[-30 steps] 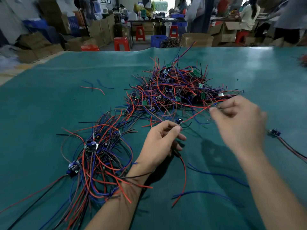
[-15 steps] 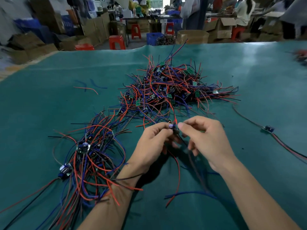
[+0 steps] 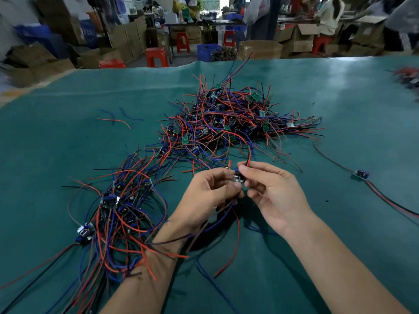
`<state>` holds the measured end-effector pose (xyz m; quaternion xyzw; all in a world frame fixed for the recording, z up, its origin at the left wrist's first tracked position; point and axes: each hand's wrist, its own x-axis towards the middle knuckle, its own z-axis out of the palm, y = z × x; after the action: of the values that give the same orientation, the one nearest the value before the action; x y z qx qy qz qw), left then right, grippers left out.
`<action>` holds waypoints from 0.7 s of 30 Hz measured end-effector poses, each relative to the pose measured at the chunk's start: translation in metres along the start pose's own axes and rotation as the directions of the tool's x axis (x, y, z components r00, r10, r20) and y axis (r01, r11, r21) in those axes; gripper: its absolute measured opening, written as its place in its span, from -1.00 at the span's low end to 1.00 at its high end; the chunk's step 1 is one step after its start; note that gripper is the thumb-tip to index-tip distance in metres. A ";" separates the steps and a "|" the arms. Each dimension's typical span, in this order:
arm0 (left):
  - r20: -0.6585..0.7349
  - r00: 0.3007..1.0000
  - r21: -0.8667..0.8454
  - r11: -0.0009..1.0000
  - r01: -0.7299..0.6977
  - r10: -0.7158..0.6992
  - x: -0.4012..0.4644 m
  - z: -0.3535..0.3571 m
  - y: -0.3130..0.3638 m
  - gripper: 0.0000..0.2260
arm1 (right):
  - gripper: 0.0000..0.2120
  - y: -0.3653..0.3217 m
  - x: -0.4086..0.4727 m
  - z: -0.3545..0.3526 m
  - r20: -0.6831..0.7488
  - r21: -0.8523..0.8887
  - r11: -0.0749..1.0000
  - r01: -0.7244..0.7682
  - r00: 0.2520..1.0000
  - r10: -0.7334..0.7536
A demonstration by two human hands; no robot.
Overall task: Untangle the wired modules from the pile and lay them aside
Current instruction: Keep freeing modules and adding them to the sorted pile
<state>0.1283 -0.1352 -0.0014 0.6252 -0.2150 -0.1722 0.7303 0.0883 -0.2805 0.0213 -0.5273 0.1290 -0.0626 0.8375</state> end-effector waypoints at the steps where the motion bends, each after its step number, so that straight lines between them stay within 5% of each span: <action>1: -0.009 1.000 -0.013 1.000 0.009 -0.009 0.000 0.000 0.000 -0.94 | -0.92 0.000 0.000 0.000 -0.010 -0.007 1.000 0.015 1.000 -0.015; 7: -0.082 0.997 0.032 0.999 0.011 -0.008 0.002 0.001 -0.001 -0.86 | -0.84 -0.006 0.002 -0.007 -0.079 -0.129 0.965 0.229 0.968 -0.240; 12: -0.045 0.999 0.126 0.992 0.004 0.001 0.003 0.002 -0.004 -0.89 | -0.78 -0.009 0.007 -0.020 -0.086 -0.426 0.781 0.457 0.838 -0.538; 16: -0.054 0.998 0.137 0.991 -0.006 0.014 0.004 0.002 -0.004 -0.89 | -0.80 -0.019 0.018 -0.038 -0.215 -0.476 0.715 0.512 0.721 -0.659; 21: -0.090 0.996 0.145 0.989 -0.002 0.015 0.004 0.002 -0.004 -0.87 | -0.92 -0.030 0.023 -0.053 -0.518 -0.332 0.784 0.525 0.593 -0.617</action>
<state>0.1304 -0.1394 -0.0051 0.6827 -0.1961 -0.1243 0.6928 0.0967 -0.3453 0.0233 -0.5509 0.2154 -0.4823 0.6461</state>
